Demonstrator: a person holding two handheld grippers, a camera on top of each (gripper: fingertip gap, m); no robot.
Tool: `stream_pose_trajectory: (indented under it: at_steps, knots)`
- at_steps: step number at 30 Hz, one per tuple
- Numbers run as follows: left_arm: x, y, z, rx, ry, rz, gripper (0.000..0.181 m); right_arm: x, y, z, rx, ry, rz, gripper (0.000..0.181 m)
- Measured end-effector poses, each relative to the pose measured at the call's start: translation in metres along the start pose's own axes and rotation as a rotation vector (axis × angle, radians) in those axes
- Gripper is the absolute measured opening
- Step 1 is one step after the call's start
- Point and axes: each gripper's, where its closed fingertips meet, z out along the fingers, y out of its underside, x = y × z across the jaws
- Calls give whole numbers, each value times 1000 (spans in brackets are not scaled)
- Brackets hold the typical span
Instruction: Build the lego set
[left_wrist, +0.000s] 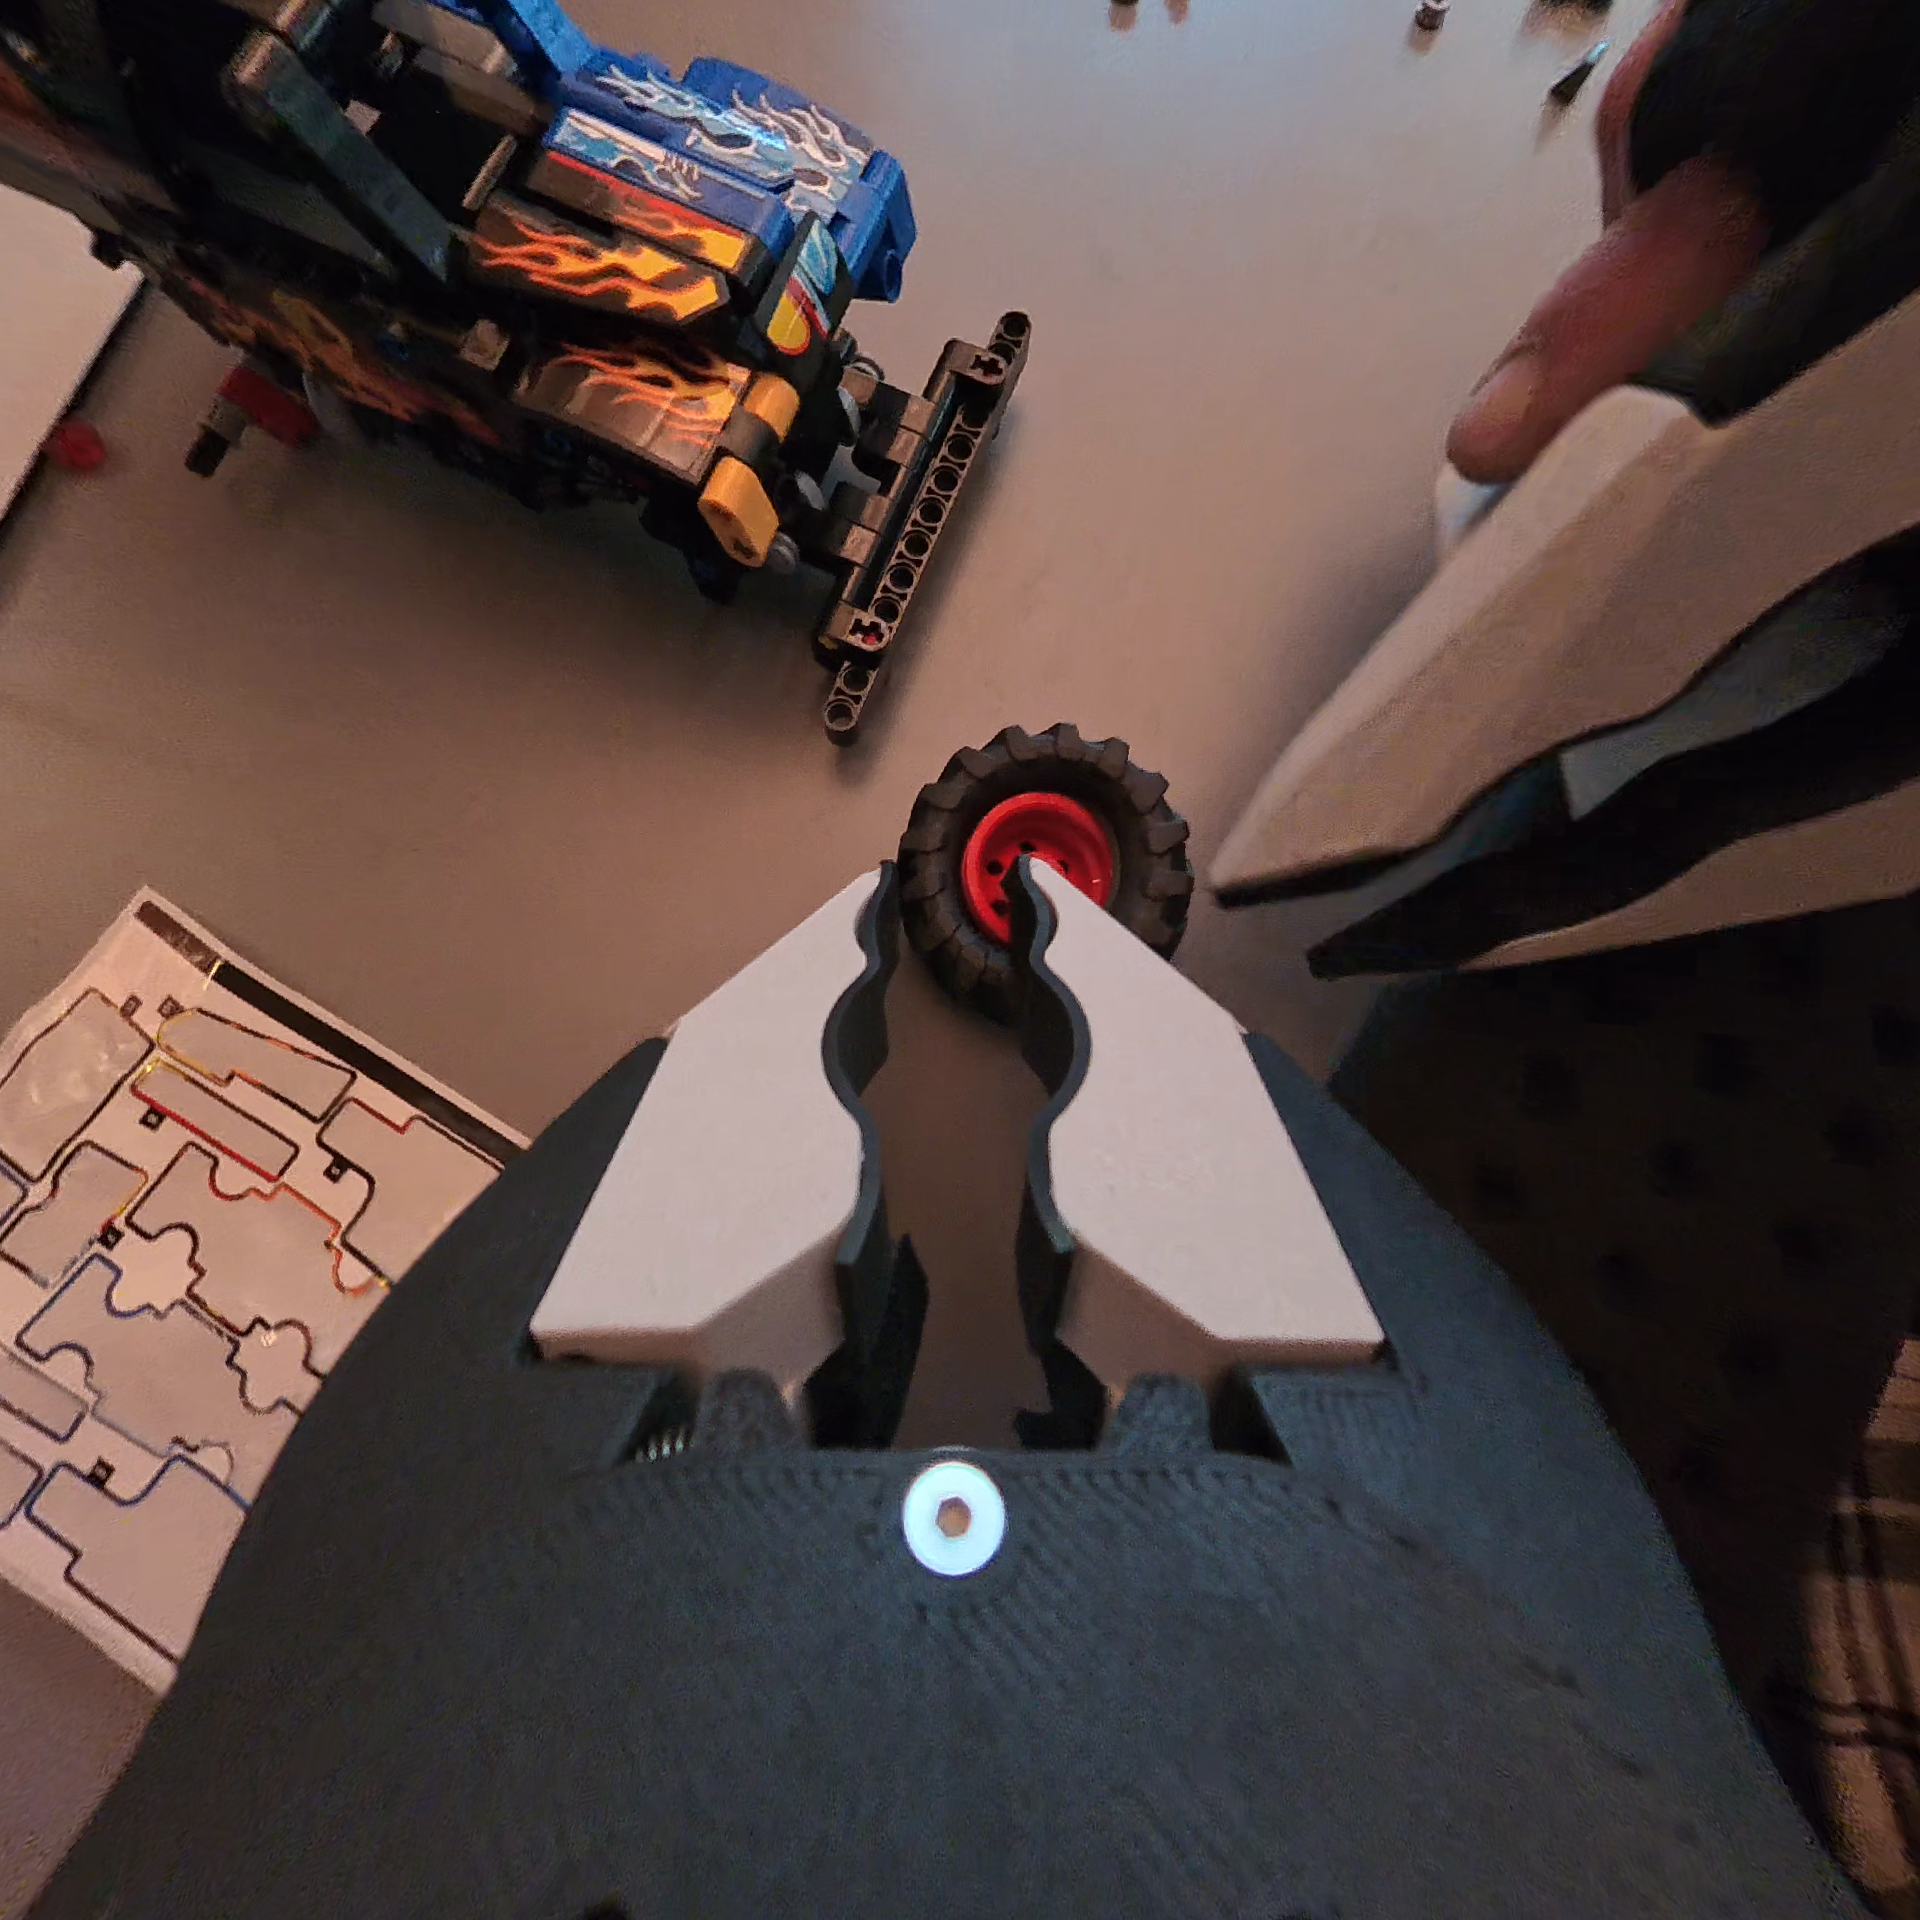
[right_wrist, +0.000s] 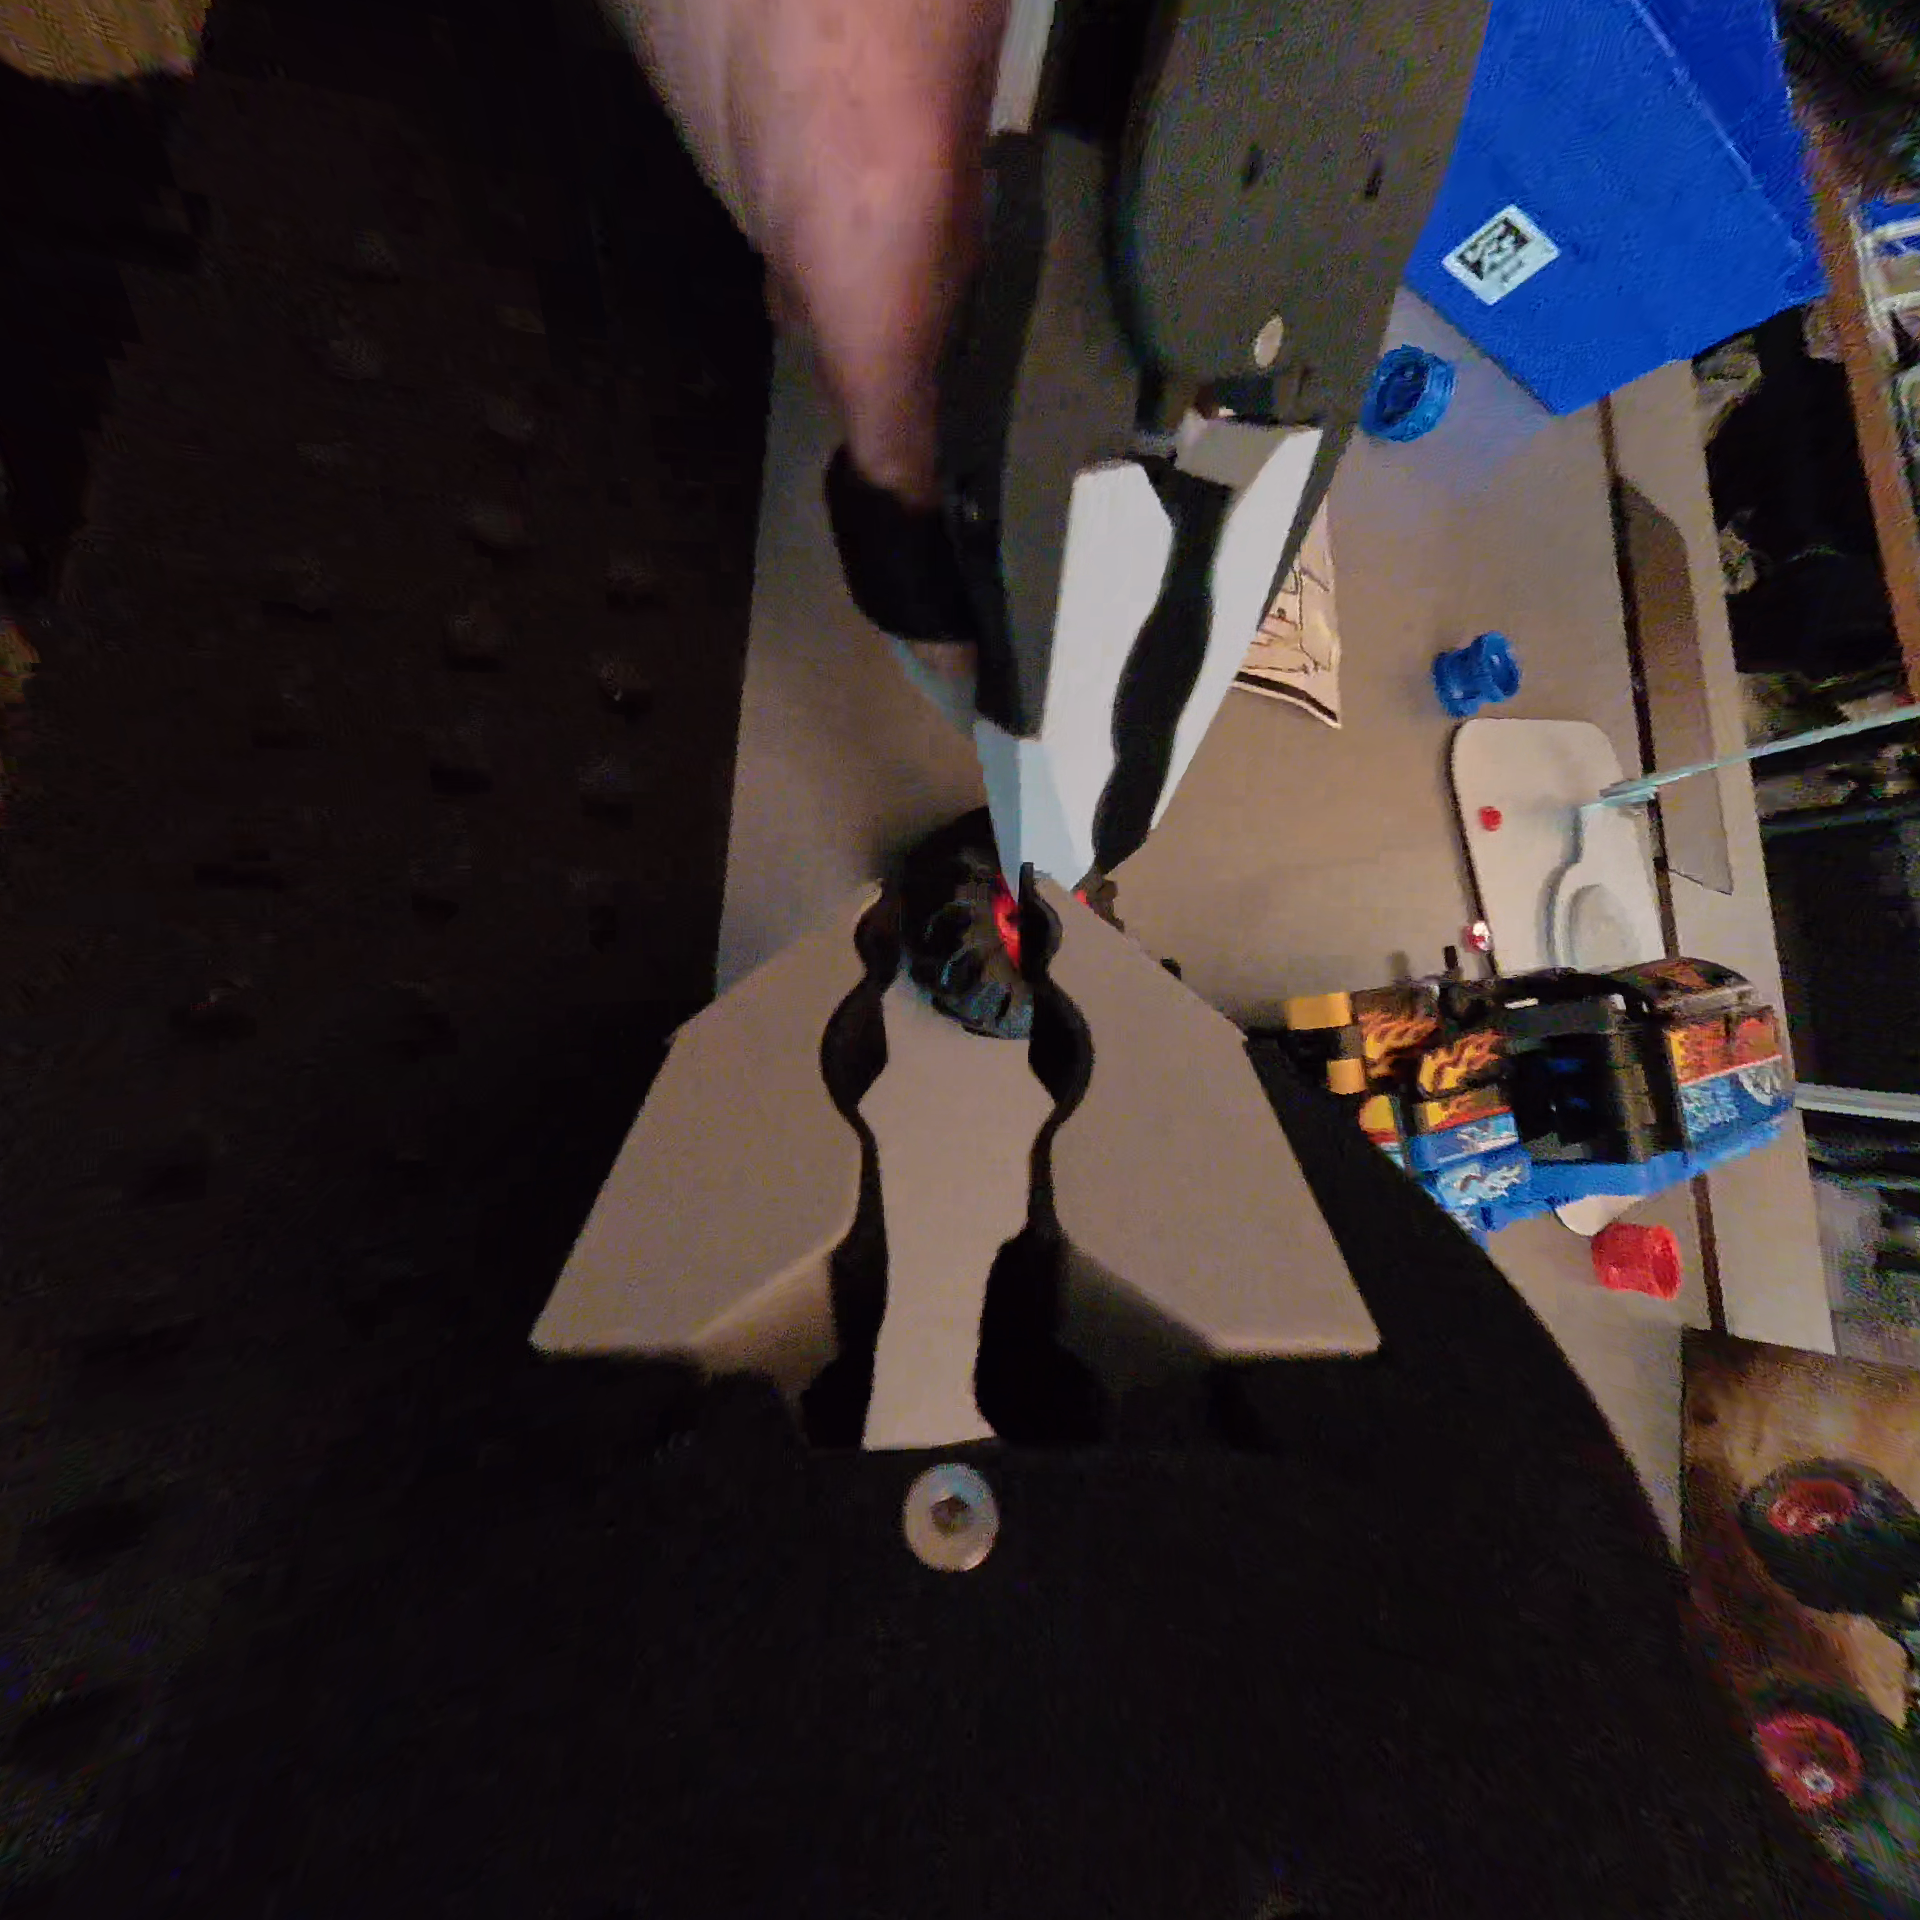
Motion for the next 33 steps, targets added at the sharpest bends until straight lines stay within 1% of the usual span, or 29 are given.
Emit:
stream_pose_trajectory:
  at_steps: [3, 4, 8, 11, 17, 23, 30, 31, 33]
  knots:
    - [1, 0, 0, 2, -34, -4, 20, 1, 17, 12, -115, -3, 7, 16]
    - [2, 0, 0, 4, -30, -6, 20, -1, 19, 15, -117, -20, 22, 17]
    - [5, -1, 0, -4, -22, 16, 20, -5, 20, 18, -124, -64, 51, 12]
    - [9, -3, -1, -7, -20, 41, 20, -9, 18, 17, -100, -107, 60, 9]
    - [8, -3, 1, 33, 15, 6, 21, -10, 17, 16, -58, -38, -45, 6]
    - [7, -2, 3, 38, 61, -54, 20, -11, 17, 16, -76, 23, -122, 6]
    - [9, -3, 3, 50, 80, -91, 20, -11, 16, 18, -92, 10, -120, 6]
    - [9, -3, 4, 51, 89, -102, 19, -11, 16, 19, -81, -1, -92, 6]
    - [9, -3, 4, 53, 116, -129, 19, -10, 16, 20, -104, -17, -60, 6]
